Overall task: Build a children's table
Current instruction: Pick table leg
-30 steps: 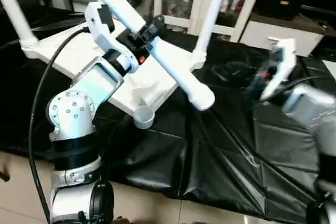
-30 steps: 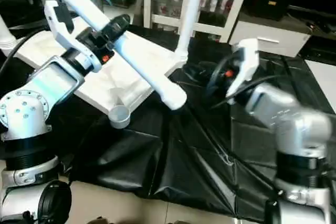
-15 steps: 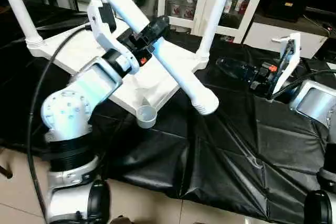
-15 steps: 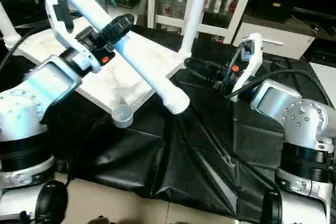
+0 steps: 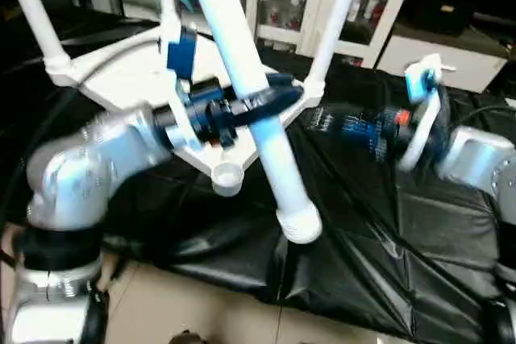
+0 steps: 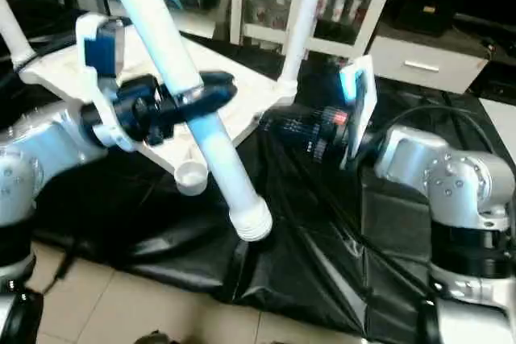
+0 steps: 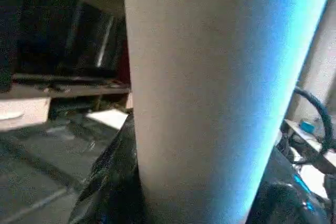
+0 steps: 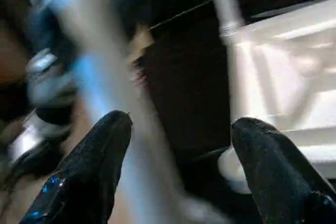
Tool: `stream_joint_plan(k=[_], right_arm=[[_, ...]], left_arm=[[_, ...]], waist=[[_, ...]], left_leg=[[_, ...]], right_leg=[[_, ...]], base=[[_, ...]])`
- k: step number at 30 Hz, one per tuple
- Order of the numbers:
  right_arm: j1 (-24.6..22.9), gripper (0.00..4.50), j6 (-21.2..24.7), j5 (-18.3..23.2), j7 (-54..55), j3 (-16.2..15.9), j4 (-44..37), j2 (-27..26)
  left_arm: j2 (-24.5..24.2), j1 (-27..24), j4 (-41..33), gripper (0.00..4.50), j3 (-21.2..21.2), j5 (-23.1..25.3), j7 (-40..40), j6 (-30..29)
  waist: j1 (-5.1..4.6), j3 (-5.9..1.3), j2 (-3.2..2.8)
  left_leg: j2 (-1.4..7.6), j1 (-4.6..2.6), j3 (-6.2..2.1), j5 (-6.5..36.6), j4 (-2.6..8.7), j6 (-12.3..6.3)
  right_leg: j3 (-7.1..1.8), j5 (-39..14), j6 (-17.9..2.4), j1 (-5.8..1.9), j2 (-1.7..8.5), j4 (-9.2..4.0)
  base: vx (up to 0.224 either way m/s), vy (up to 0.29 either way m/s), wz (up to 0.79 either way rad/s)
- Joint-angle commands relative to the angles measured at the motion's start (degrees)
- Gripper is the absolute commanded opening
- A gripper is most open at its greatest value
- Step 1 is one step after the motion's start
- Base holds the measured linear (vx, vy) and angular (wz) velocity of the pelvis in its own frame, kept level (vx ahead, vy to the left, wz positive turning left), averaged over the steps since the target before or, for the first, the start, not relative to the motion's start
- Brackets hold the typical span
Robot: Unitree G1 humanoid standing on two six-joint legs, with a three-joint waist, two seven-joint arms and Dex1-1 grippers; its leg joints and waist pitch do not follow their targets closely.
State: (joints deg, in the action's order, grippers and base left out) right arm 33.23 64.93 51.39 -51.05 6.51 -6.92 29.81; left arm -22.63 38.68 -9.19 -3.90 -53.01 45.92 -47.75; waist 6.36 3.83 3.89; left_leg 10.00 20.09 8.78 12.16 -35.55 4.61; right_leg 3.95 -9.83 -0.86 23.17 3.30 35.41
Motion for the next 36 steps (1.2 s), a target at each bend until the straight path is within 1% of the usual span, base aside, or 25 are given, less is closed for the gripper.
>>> stream_joint_plan(k=[1, 2, 3, 4, 5, 7, 9, 10, 11, 14, 18, 20, 22, 23, 24, 25, 26, 28, 29, 32, 33, 34, 35, 36], right_arm=[[0.8, 3.41, 0.4, 0.3, -1.7, -1.5, -0.8, 0.4], [2.1, 3.41, 0.5, 0.7, -2.1, -1.9, -0.5, -0.1], [2.1, 3.41, 0.5, 0.7, -2.1, -1.9, -0.5, -0.1], [2.9, 3.41, 0.1, 0.6, -2.8, -2.3, -0.2, -0.2], [3.3, 3.41, -0.1, 0.6, -3.1, -2.5, -0.2, -0.3], [4.0, 3.41, -0.4, 0.3, -3.3, -2.8, 0.3, -0.6], [5.0, 3.41, -1.4, -0.5, -3.9, -4.0, 1.0, -0.6], [5.4, 3.41, -1.8, -0.7, -4.2, -4.6, 1.4, -0.7], [5.7, 3.41, -2.1, -0.8, -4.7, -5.1, 1.6, -0.8], [6.2, 3.41, -2.8, -1.5, -6.0, -6.7, 1.9, -0.9], [6.8, 3.41, -3.3, -2.7, -7.0, -8.6, 2.5, -1.1], [7.5, 3.41, -2.6, -2.0, -7.2, -8.7, 2.6, -1.3], [8.0, 3.41, -2.0, -1.1, -7.6, -8.7, 2.3, -1.2], [8.1, 3.41, -1.9, -0.9, -8.0, -8.8, 2.0, -1.1], [8.1, 3.41, -1.6, -0.4, -8.5, -8.9, 1.7, -1.0], [8.1, 3.41, -1.3, -0.1, -8.8, -9.0, 1.6, -0.9], [8.1, 3.41, -1.3, 0.0, -9.2, -9.2, 1.5, -0.7], [8.0, 3.41, -1.3, 0.0, -9.4, -9.4, 1.5, -0.6], [8.0, 3.23, -1.3, -0.1, -9.7, -9.6, 1.6, -0.4], [7.6, 2.94, -1.1, -0.4, -9.7, -10.0, 1.5, -0.1], [7.5, 2.94, -0.9, -0.4, -9.6, -10.1, 1.6, 0.0], [7.5, 2.8, -0.9, -0.4, -9.6, -10.1, 1.6, 0.0], [7.4, 2.63, -0.8, -0.4, -9.5, -10.0, 1.7, 0.0], [7.3, 2.58, -0.6, -0.4, -9.3, -9.9, 1.7, 0.0]], left_arm=[[-0.3, 2.0, 0.1, 1.75, 1.0, 0.4, 2.7, 1.3], [-0.4, 2.4, 0.1, 1.75, 0.5, -0.4, 3.2, 1.2], [-0.4, 2.4, 0.1, 1.75, 0.5, -0.4, 3.2, 1.2], [-0.4, 2.6, 0.0, 1.75, 0.3, -0.8, 3.6, 1.2], [-0.4, 2.6, -0.1, 1.75, 0.2, -1.0, 3.8, 1.1], [-0.4, 2.7, -0.2, 1.75, -0.1, -1.6, 4.2, 0.9], [-0.2, 2.9, -0.2, 1.75, -0.7, -3.1, 5.2, 0.5], [0.0, 3.0, 0.2, 1.75, -1.1, -3.8, 5.5, 0.2], [0.3, 3.1, 0.6, 1.75, -1.6, -4.4, 5.8, 0.1], [1.1, 3.3, 1.7, 1.75, -3.4, -7.3, 6.8, -0.9], [3.3, 3.9, 4.0, 1.75, -6.1, -11.9, 6.3, -1.5], [4.7, 4.5, 6.0, 1.75, -8.1, -14.9, 5.7, -1.8], [5.4, 4.6, 7.1, 1.75, -9.0, -16.3, 5.3, -1.9], [5.7, 4.6, 7.4, 1.75, -9.4, -16.7, 5.2, -2.0], [6.1, 4.5, 7.8, 1.75, -9.9, -17.3, 4.9, -2.1], [6.3, 4.5, 8.1, 1.75, -10.2, -17.8, 4.8, -2.2], [6.4, 4.4, 8.4, 1.75, -10.5, -17.9, 4.7, -2.3], [6.4, 4.4, 8.6, 1.75, -10.5, -17.9, 4.8, -2.3], [6.3, 4.4, 8.8, 1.75, -10.5, -17.8, 5.0, -2.4], [6.2, 4.1, 8.8, 1.75, -10.2, -17.5, 5.0, -2.8], [6.2, 4.1, 8.7, 1.75, -10.0, -17.5, 4.9, -3.0], [6.2, 4.1, 8.7, 1.75, -10.0, -17.5, 4.9, -3.0], [6.2, 4.1, 8.7, 1.75, -9.9, -17.6, 4.7, -3.3], [6.2, 4.2, 8.8, 1.75, -9.8, -17.6, 4.6, -3.5]], waist=[[0.08, -3.79, -0.14], [0.11, -3.93, -0.6], [-0.02, -3.94, -0.42], [-0.04, -3.96, -0.24], [0.06, -4.01, -0.37], [0.06, -4.05, -0.3], [0.14, -4.04, -0.34], [0.13, -4.08, -0.23], [0.15, -4.07, -0.13], [0.24, -4.02, -0.16], [0.4, -4.09, -0.03], [0.47, -4.08, -0.05], [0.5, -4.1, 0.0], [0.53, -4.14, -0.06], [0.51, -4.14, -0.62], [0.4, -4.18, -0.42], [0.46, -4.23, -0.55], [0.48, -4.24, -0.51], [0.49, -4.21, -0.62], [0.49, -4.2, -0.56], [0.54, -4.21, -0.87], [0.49, -4.17, -0.77], [0.53, -4.2, -0.86], [0.49, -4.22, -0.87]], left_leg=[[2.7, 0.03, -0.37, 4.5, 4.66, 1.05], [2.73, -0.06, -0.4, 4.5, 4.59, 1.46], [2.75, -0.09, -0.38, 4.6, 4.55, 1.67], [2.74, 0.07, -0.39, 4.6, 4.56, 1.84], [2.73, 0.07, -0.41, 4.8, 4.54, 2.01], [2.72, 0.07, -0.37, 4.7, 4.48, 2.1], [2.71, 0.08, -0.33, 5.0, 4.48, 2.18], [2.75, 0.02, -0.33, 4.8, 4.47, 2.17], [2.72, 0.1, -0.32, 4.8, 4.47, 2.09], [2.68, 0.1, -0.3, 5.5, 4.49, 2.23], [2.71, 0.1, -0.3, 5.3, 4.46, 2.24], [2.6, 0.23, -0.3, 5.1, 4.43, 2.19], [2.59, 0.23, -0.3, 5.3, 4.41, 2.18], [2.64, 0.18, -0.33, 5.2, 4.41, 2.11], [2.69, 0.14, -0.42, 5.3, 4.47, 2.19], [2.68, 0.18, -0.39, 5.3, 4.43, 2.18], [2.7, 0.16, -0.42, 5.1, 4.44, 2.15], [2.71, 0.12, -0.42, 5.2, 4.45, 2.24], [2.69, 0.09, -0.43, 5.4, 4.48, 2.3], [2.74, 0.11, -0.46, 5.8, 4.52, 2.47], [2.75, 0.06, -0.5, 6.0, 4.51, 2.62], [2.75, 0.06, -0.48, 6.1, 4.53, 2.63], [2.73, 0.05, -0.49, 6.3, 4.51, 2.71], [2.75, 0.03, -0.49, 6.4, 4.51, 2.75]], right_leg=[[-3.2, -15.2, -7.6, -3.34, 4.84, -3.93], [-3.13, -14.8, -8.4, -3.26, 4.91, -3.82], [-3.1, -14.4, -8.7, -3.2, 4.85, -3.79], [-3.09, -13.5, -9.3, -3.35, 4.84, -3.62], [-3.09, -13.4, -9.6, -3.4, 4.9, -3.56], [-3.11, -13.1, -9.9, -3.38, 4.91, -3.5], [-3.1, -13.2, -10.1, -3.38, 4.9, -3.5], [-3.08, -12.8, -10.3, -3.34, 4.87, -3.42], [-3.05, -12.9, -10.3, -3.37, 4.88, -3.46], [-3.08, -14.2, -10.1, -3.35, 4.93, -3.57], [-3.1, -13.8, -10.2, -3.37, 4.98, -3.54], [-3.07, -13.6, -10.3, -3.43, 4.93, -3.52], [-3.09, -13.9, -10.1, -3.43, 4.91, -3.53], [-3.09, -13.7, -10.0, -3.39, 4.9, -3.51], [-3.08, -13.3, -10.1, -3.4, 4.91, -3.49], [-3.07, -12.9, -10.1, -3.45, 4.84, -3.5], [-3.08, -12.0, -10.3, -3.48, 4.85, -3.4], [-3.07, -11.7, -10.4, -3.53, 4.83, -3.41], [-3.07, -11.8, -10.4, -3.48, 4.8, -3.4], [-3.09, -11.9, -10.3, -3.56, 4.83, -3.4], [-3.09, -12.1, -10.3, -3.55, 4.88, -3.39], [-3.09, -12.2, -10.3, -3.51, 4.86, -3.49], [-3.08, -12.3, -10.3, -3.55, 4.86, -3.46], [-3.09, -12.1, -10.4, -3.55, 4.84, -3.49]], base=[[0.0, 0.0, 0.0], [0.0, 0.0, 0.0], [0.0, 0.0, 0.0], [0.0, 0.0, 0.0], [0.0, 0.0, 0.0], [0.0, 0.0, 0.0], [0.0, 0.0, 0.0], [0.0, 0.0, 0.0], [0.0, 0.0, 0.0], [0.0, 0.0, 0.0], [0.0, 0.0, 0.0], [0.0, 0.0, 0.0], [0.0, 0.0, 0.0], [0.0, 0.0, 0.0], [0.0, 0.0, 0.0], [0.0, 0.0, 0.0], [0.0, 0.0, 0.0], [0.0, 0.0, 0.0], [0.0, 0.0, 0.0], [0.0, 0.0, 0.0], [0.0, 0.0, 0.0], [0.0, 0.0, 0.0], [0.0, 0.0, 0.0], [0.0, 0.0, 0.0]])
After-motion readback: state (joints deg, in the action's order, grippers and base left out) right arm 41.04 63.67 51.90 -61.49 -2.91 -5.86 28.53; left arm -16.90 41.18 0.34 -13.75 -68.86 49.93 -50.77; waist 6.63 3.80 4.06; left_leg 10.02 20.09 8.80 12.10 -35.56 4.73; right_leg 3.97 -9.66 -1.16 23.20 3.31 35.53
